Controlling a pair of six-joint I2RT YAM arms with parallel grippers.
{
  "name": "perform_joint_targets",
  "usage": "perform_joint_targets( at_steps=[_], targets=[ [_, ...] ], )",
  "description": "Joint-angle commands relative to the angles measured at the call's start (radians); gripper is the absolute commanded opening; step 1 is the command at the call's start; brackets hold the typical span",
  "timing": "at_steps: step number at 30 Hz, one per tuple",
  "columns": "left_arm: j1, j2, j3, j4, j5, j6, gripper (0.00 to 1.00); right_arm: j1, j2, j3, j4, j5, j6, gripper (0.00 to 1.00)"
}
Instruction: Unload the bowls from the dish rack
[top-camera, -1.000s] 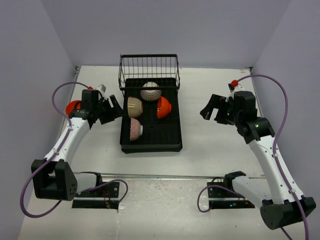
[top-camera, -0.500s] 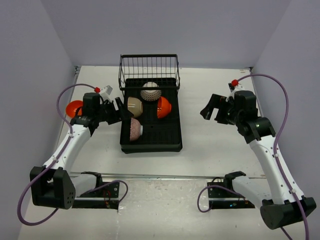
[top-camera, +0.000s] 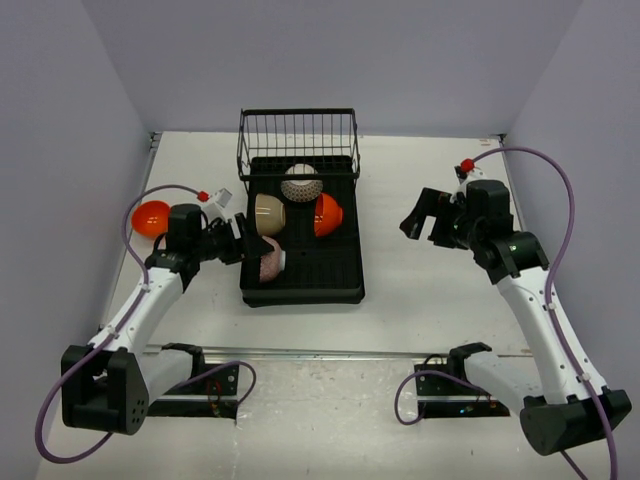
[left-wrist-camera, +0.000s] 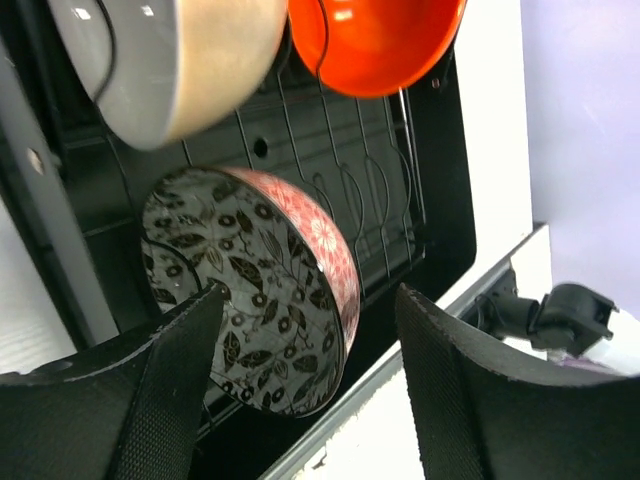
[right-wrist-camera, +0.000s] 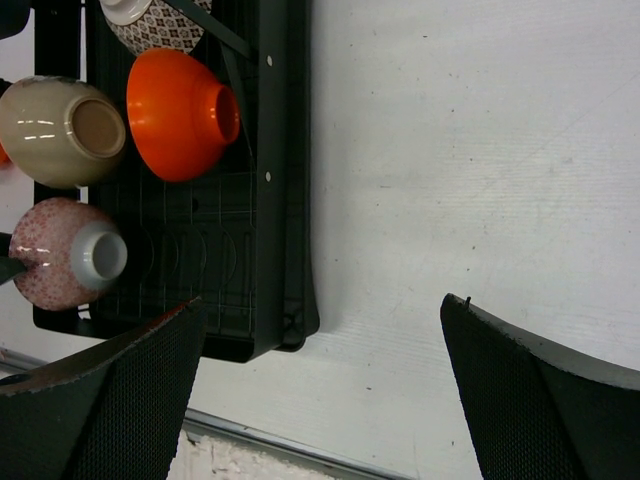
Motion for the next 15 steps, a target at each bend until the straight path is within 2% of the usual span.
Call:
perform_joint_targets(
  at_steps=[1, 5, 10, 15],
  targets=[
    [-0.005, -0.027, -0.058, 0.117, 0.094, -0.042, 0.69, 0.007, 0.005, 0.034, 0.008, -0.009, -0.020, 0.99],
    [-0.005, -0.030, -0.094, 0.164, 0.128, -0.060, 0.61, 0.005, 0.002, 0.028, 0.013, -0.009, -0.022, 0.99],
    [-0.005, -0.014, -0.100, 0.196, 0.155, -0.066, 0.42, 0.005, -0.004, 0.016, 0.019, -0.007, -0.017, 0.99],
    [-0.005, 0.009, -0.100, 0.225, 0.163, -0.083, 0.37, 0.007, -0.016, 0.008, 0.022, -0.001, -0.012, 0.99]
  ],
)
